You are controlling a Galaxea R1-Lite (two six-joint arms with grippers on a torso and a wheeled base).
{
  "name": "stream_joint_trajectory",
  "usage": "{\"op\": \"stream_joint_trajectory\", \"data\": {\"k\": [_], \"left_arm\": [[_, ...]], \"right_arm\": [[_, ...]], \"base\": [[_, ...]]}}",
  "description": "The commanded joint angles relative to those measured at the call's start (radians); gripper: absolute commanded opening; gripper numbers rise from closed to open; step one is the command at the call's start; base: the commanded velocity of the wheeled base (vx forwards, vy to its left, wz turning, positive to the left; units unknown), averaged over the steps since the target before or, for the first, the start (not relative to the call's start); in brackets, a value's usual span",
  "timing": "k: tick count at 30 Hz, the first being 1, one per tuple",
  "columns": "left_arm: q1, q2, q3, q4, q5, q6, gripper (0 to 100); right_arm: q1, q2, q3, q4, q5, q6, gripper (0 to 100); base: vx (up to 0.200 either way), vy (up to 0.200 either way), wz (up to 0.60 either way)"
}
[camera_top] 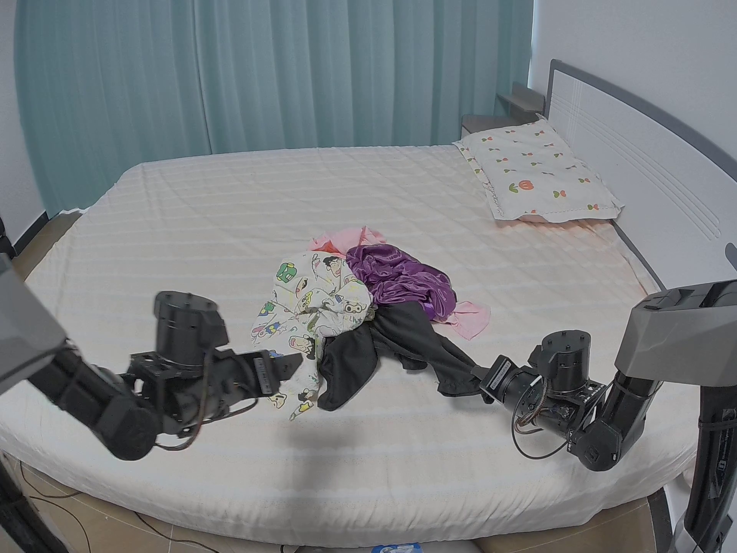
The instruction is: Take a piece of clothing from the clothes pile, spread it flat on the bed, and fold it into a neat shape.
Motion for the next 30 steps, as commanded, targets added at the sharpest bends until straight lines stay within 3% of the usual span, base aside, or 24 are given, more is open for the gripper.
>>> {"op": "stream_joint_trajectory", "data": {"k": [1,9,10,24,30], "left_arm": [[-0.111,0.446,-0.311,-0.022,0.047,-0.150,100],[-0.123,0.532,-0.459,0.076,0.052,-0.219,100],[-0.123,0.547,-0.494,0.088,0.081,-0.238,100],[-0.123,0.594,-0.632,0.148,0.238,-0.230,100],[-0.124,0.604,-0.660,0.171,0.247,-0.228,100]], "right_arm": [[0.002,-0.016,0.015,-0.012,-0.004,0.003,0],[0.002,-0.013,0.008,-0.011,-0.004,0.003,0],[0.002,-0.015,0.008,-0.011,-0.004,0.003,0],[0.002,-0.015,0.006,-0.011,-0.005,0.003,0],[0.002,-0.015,0.004,-0.011,-0.005,0.001,0]], "base": [[0.000,0.000,0.00],[0.000,0.000,0.00],[0.000,0.000,0.00],[0.000,0.000,0.00],[0.000,0.000,0.00]]}}
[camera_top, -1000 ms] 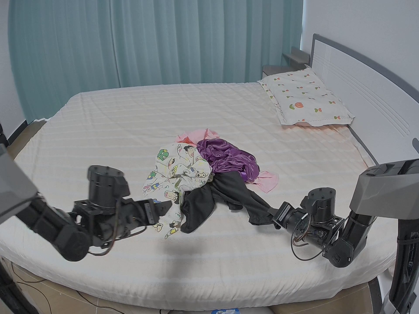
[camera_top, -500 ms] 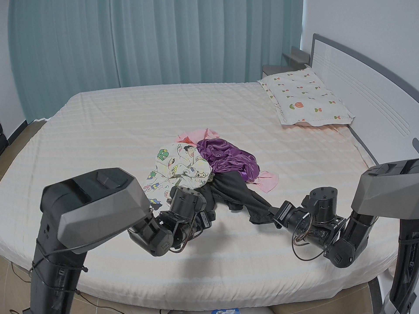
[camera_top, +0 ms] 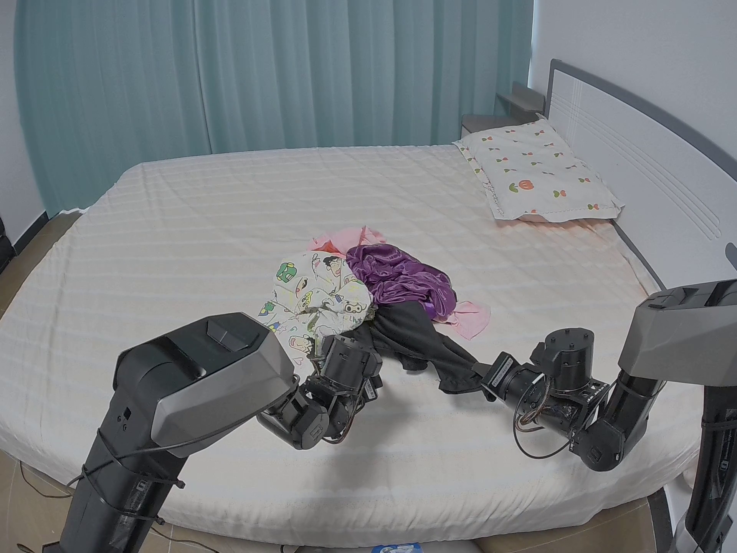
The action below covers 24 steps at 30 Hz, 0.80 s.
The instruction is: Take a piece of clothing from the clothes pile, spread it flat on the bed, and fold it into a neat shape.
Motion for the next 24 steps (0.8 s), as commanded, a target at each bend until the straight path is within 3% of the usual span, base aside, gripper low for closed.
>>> {"op": "stream_joint_trajectory", "data": {"k": [1,8,9,20,23,24], "left_arm": [[-0.001,0.003,-0.024,0.011,0.001,0.002,100],[-0.001,0.019,-0.107,0.115,0.001,0.002,100],[-0.001,0.019,-0.113,0.129,0.001,0.002,0],[0.010,-0.006,-0.073,0.212,-0.005,-0.067,0],[0.011,-0.037,-0.056,0.212,-0.010,-0.088,0],[0.018,-0.123,0.002,0.204,-0.030,-0.123,0]], "right_arm": [[0.000,-0.001,-0.002,0.000,-0.001,-0.001,0],[0.000,-0.001,-0.006,-0.001,0.001,-0.014,0],[0.000,-0.003,-0.008,-0.001,0.001,-0.014,0],[0.008,0.000,0.008,-0.047,0.012,-0.012,0],[0.008,-0.004,0.015,-0.069,0.012,-0.012,0],[0.005,-0.034,0.047,-0.125,0.012,-0.012,0]], "base": [[0.000,0.000,0.00],[0.000,0.000,0.00],[0.000,0.000,0.00],[0.000,0.000,0.00],[0.000,0.000,0.00],[0.000,0.000,0.00]]}}
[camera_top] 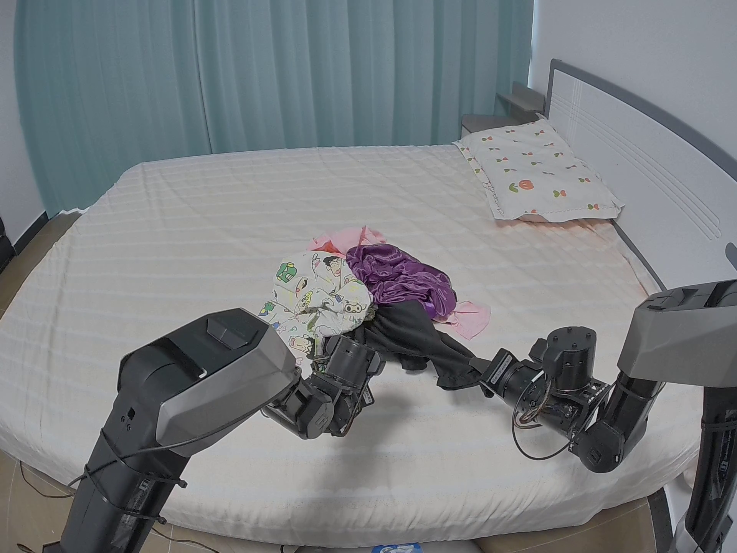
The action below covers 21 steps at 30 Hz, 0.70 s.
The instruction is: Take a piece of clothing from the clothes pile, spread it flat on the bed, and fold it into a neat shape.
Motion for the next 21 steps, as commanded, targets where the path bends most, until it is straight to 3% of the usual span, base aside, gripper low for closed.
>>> {"op": "stream_joint_trajectory", "data": {"k": [1,5,12,15,21], "left_arm": [[0.008,-0.128,0.077,-0.006,-0.022,-0.041,0],[0.008,-0.350,0.193,-0.007,-0.113,-0.109,0],[0.013,-0.591,0.220,-0.007,-0.121,-0.119,0],[0.021,-0.755,0.219,-0.007,-0.122,-0.107,0],[0.033,-0.882,0.229,-0.007,-0.119,-0.058,0]], "right_arm": [[-0.003,-0.036,0.041,-0.065,0.000,0.000,0],[-0.006,-0.148,0.085,-0.143,0.000,-0.004,0],[-0.031,-0.384,0.013,-0.128,0.035,-0.067,0],[-0.034,-0.539,-0.096,-0.018,0.074,-0.109,0],[-0.026,-0.601,-0.183,0.084,0.109,-0.125,0]], "base": [[0.000,0.000,0.00],[0.000,0.000,0.00],[0.000,0.000,0.00],[0.000,0.000,0.00],[0.000,0.000,0.00]]}}
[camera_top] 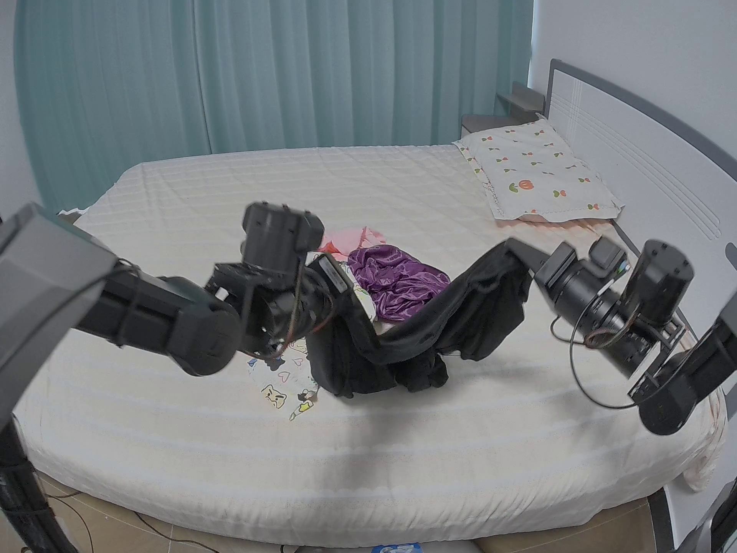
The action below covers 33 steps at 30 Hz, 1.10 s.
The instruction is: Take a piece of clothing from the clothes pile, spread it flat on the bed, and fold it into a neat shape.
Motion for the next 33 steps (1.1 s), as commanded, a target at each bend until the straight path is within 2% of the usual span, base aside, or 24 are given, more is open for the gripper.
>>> {"op": "stream_joint_trajectory", "data": {"k": [1,3,8,13,16,22,25,33], "left_arm": [[0.017,-0.226,0.032,0.001,-0.006,0.023,0],[0.017,-0.225,0.035,0.001,-0.006,0.021,0],[0.017,-0.203,0.144,-0.001,-0.011,0.010,0],[0.017,-0.193,0.169,0.002,-0.029,-0.068,0],[0.017,-0.193,0.195,0.002,-0.046,-0.082,0],[0.017,-0.197,0.222,0.002,-0.052,-0.086,0],[0.017,-0.202,0.224,0.007,-0.057,-0.123,0],[0.017,-0.203,0.228,0.007,-0.062,-0.131,0]], "right_arm": [[0.006,-0.149,-0.075,0.063,0.044,-0.024,0],[0.007,-0.144,-0.069,0.063,0.044,-0.026,0],[0.026,-0.057,0.034,-0.003,0.049,-0.020,0],[0.032,-0.039,0.060,-0.021,0.047,-0.020,0],[0.032,-0.042,0.078,-0.021,0.046,-0.020,0],[0.032,-0.046,0.092,-0.021,0.040,-0.020,0],[0.033,-0.051,0.091,-0.021,0.038,-0.020,0],[0.044,-0.066,0.077,-0.021,0.040,-0.023,0]], "base": [[0.000,0.000,0.00],[0.000,0.000,0.00],[0.000,0.000,0.00],[0.000,0.000,0.00],[0.000,0.000,0.00],[-0.200,0.000,0.00],[-0.200,0.000,0.00],[0.000,0.000,0.00]]}}
